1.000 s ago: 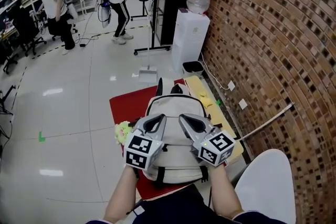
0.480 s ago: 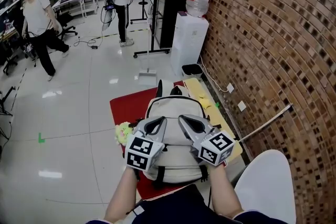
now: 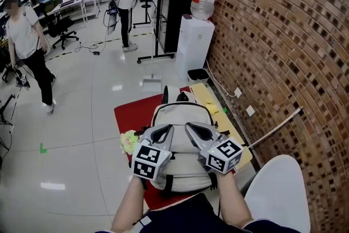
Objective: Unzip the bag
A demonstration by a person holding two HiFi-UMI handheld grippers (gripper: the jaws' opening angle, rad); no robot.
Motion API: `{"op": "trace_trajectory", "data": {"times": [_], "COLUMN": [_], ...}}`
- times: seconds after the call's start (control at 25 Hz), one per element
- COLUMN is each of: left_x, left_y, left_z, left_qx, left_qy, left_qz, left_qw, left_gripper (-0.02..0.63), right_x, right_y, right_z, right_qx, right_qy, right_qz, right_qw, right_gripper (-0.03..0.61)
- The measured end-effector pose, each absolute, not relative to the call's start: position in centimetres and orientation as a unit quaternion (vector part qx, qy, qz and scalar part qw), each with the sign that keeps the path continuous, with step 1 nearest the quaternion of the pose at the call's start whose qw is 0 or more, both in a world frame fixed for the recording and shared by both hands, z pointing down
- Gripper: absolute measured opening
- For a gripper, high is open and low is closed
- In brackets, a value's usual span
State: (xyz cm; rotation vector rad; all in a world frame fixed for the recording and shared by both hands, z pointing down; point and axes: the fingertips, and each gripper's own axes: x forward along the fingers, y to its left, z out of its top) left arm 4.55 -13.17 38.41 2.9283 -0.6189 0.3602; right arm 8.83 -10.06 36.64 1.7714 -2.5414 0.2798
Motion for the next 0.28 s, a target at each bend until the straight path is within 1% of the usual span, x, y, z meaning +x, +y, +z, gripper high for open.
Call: {"op": "trace_trajectory", "data": {"times": [0.28], "left_x": [4.53], "left_y": [-13.19], "left_z": [38.61], "left_qx": [0.97], "left_qy": [-0.204], "left_qz": [0.116], "left_qw": [0.063], "left_gripper": [0.003], "right_x": [8.78], "right_y": [-10.01], "right_z": [36.81], "right_qx": [0.569], "right_qy": [-0.817], "right_qz": [0.089], "right_qw": [0.02], "right_gripper": [0.006]}}
